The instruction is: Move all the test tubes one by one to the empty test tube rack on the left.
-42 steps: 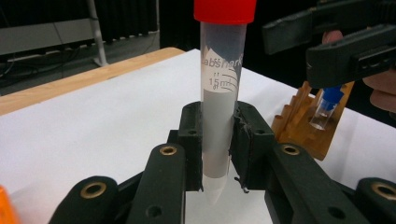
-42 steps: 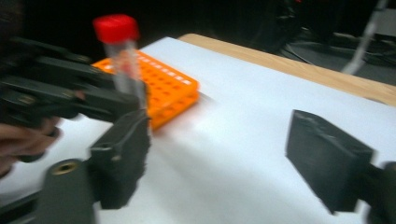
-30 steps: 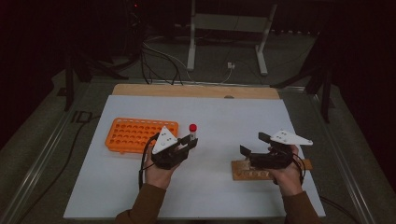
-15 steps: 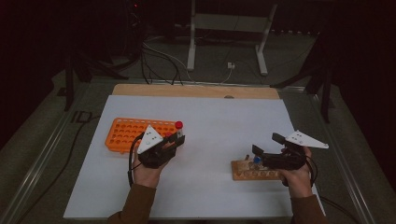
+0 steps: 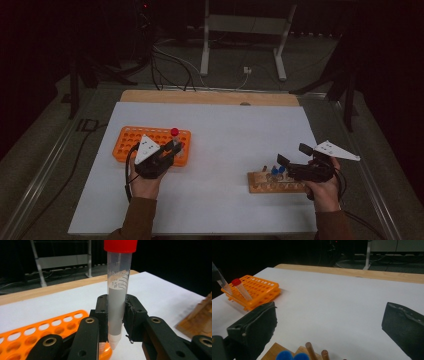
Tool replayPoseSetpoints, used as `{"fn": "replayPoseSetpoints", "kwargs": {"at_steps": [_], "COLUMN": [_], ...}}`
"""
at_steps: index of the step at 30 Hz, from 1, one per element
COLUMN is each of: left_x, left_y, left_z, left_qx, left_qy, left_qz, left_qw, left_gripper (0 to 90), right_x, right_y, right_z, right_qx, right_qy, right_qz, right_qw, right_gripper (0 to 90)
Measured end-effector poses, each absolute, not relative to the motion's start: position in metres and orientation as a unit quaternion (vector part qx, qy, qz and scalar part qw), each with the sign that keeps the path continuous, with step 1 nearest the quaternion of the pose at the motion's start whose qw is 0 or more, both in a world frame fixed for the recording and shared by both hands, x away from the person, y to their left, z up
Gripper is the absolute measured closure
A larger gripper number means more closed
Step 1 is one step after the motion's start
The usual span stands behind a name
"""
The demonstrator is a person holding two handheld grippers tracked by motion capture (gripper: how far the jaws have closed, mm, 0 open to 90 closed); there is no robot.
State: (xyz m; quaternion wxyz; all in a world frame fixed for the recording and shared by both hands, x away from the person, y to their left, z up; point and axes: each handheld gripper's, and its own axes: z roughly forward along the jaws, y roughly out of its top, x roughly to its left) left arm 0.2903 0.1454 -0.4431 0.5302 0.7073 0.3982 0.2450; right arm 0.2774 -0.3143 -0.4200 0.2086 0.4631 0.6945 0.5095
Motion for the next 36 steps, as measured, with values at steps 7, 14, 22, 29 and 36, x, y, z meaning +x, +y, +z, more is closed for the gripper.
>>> {"fn": "replayPoseSetpoints", "kwargs": {"at_steps": [7,14,22,29,36], "left_x": [0.3,0.308,0.31,0.311,0.31], "left_y": [0.149,0.148,0.145,0.142,0.144], "left_z": [-0.46,-0.481,-0.495,-0.502,-0.501], "left_qx": [0.698,0.701,0.725,0.742,0.742], "left_qy": [0.419,0.438,0.445,0.448,0.45], "left_qz": [0.279,0.282,0.259,0.251,0.243], "left_qw": [0.51,0.486,0.457,0.431,0.434], "left_gripper": [75.2,75.2,75.2,75.2,74.5], "right_x": [0.278,0.276,0.274,0.272,0.271], "right_y": [-0.318,-0.318,-0.318,-0.317,-0.319], "right_z": [-0.42,-0.419,-0.419,-0.421,-0.421], "right_qx": [0.47,0.468,0.464,0.459,0.459], "right_qy": [0.692,0.694,0.699,0.708,0.709], "right_qz": [0.505,0.503,0.498,0.486,0.484], "right_qw": [0.212,0.216,0.222,0.228,0.228], "right_gripper": [0.0,0.0,0.0,0.0,0.0]}}
